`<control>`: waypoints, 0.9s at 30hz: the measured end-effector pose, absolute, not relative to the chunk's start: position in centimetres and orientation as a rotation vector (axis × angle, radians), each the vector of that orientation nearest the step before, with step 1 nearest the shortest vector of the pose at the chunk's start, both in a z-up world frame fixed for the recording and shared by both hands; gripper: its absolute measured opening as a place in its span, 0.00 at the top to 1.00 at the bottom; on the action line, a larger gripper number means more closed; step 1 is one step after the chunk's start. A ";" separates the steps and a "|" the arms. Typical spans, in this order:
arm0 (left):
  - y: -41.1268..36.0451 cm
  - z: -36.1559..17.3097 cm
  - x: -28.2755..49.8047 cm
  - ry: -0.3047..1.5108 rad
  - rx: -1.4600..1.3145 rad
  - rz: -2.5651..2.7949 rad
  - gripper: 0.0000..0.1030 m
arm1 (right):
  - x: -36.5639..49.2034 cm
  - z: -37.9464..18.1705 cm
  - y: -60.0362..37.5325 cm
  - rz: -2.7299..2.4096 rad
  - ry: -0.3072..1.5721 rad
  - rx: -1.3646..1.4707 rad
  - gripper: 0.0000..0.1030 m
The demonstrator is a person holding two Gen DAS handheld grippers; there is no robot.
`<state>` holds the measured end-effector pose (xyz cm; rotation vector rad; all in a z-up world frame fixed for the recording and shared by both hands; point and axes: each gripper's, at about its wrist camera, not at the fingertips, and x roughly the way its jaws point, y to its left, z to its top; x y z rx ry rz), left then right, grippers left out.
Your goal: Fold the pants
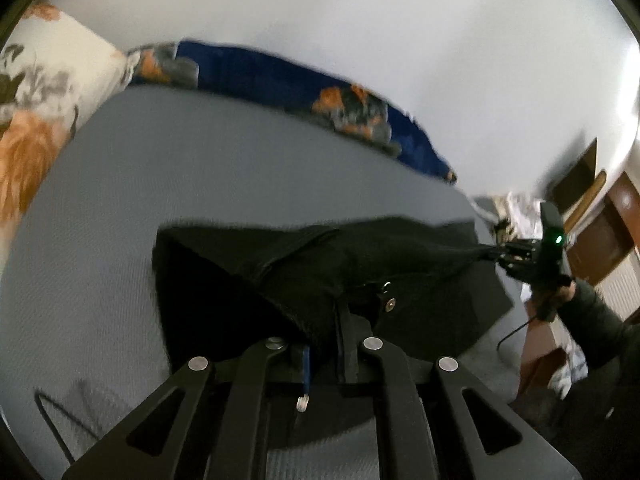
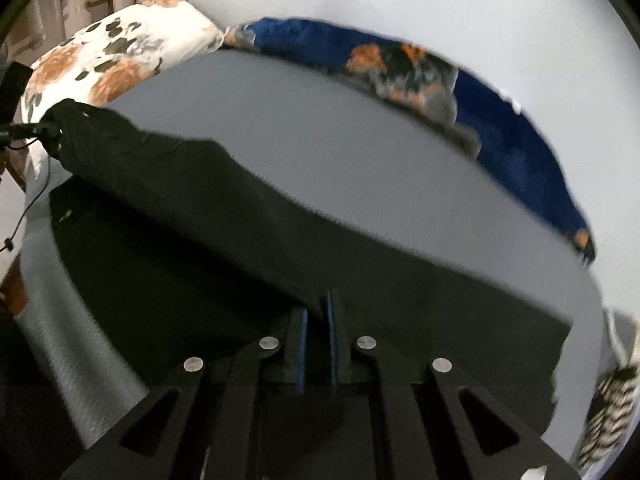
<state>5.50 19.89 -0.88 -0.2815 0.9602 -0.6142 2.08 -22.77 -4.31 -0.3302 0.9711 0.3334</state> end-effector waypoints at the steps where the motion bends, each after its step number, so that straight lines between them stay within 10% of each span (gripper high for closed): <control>1: 19.9 -1.5 5.0 0.982 -0.278 -0.616 0.90 | 1.6 -4.8 -22.8 0.334 0.984 -0.318 0.94; 9: 19.3 -6.9 2.7 1.146 -0.176 -0.556 0.85 | -1.1 -10.0 -21.9 0.368 1.111 -0.292 0.94; 19: 19.8 -5.9 0.9 1.195 -0.080 -0.400 0.40 | -0.1 -11.5 -21.6 0.366 1.150 -0.279 0.90; 27: 23.7 -4.6 -1.4 1.217 -0.516 -0.398 0.40 | -0.9 -11.6 -21.5 0.371 1.125 -0.281 0.89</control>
